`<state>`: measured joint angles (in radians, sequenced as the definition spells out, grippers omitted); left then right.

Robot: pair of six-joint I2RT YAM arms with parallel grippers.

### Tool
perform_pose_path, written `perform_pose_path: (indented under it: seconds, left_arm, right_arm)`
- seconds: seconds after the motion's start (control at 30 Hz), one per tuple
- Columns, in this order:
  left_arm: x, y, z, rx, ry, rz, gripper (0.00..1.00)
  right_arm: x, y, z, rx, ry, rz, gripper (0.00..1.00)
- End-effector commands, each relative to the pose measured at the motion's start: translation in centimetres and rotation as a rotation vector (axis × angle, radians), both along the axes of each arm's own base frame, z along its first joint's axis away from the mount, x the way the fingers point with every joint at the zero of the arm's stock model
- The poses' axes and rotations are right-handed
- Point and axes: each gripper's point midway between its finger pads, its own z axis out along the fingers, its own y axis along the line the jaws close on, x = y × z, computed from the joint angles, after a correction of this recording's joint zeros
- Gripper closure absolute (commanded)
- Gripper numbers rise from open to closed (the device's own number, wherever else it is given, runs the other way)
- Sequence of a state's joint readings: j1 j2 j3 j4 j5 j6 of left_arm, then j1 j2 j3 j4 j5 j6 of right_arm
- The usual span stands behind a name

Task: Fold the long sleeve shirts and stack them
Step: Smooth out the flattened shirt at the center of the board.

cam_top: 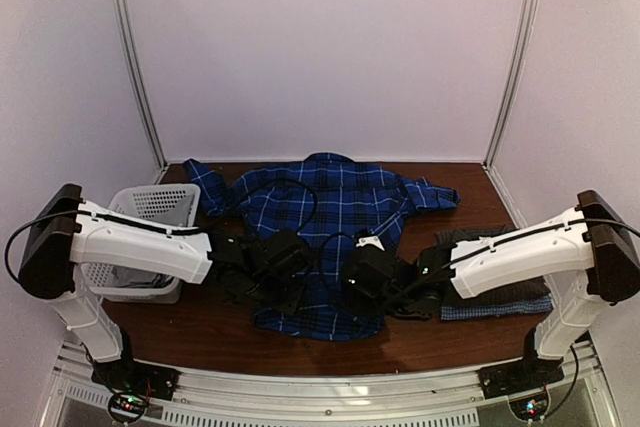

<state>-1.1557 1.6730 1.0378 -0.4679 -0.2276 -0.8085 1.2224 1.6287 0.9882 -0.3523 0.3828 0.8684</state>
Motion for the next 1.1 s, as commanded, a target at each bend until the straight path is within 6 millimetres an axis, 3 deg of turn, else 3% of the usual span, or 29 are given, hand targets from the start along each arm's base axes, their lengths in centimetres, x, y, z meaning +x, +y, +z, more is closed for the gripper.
perform_pose_path:
  seconds: [0.0, 0.23, 0.4, 0.7, 0.93, 1.07]
  left_arm:
    - [0.0, 0.4, 1.2, -0.046, -0.029, 0.032, 0.86]
    - [-0.8, 3.7, 3.1, -0.123, -0.039, 0.14, 0.94]
    - [-1.3, 6.0, 3.8, -0.17, -0.04, 0.208, 0.95]
    - [-2.1, 8.1, 4.0, -0.188, -0.026, 0.251, 0.95]
    - [-2.7, 9.4, 3.9, -0.151, -0.017, 0.249, 0.95]
    - [-3.2, 11.2, 3.9, -0.094, -0.015, 0.24, 0.95]
  right_arm:
    - [0.1, 1.0, 0.7, 0.005, -0.031, -0.002, 0.31]
    - [-0.4, 3.5, 0.6, -0.039, -0.041, 0.047, 0.31]
    - [-0.6, 5.0, -1.0, -0.115, -0.035, 0.066, 0.28]
    - [0.4, 3.5, -3.6, -0.324, -0.061, -0.002, 0.28]
    - [0.4, 1.7, -3.1, -0.361, -0.08, -0.046, 0.55]
    - [0.1, -0.3, -1.4, -0.333, -0.094, -0.082, 0.84]
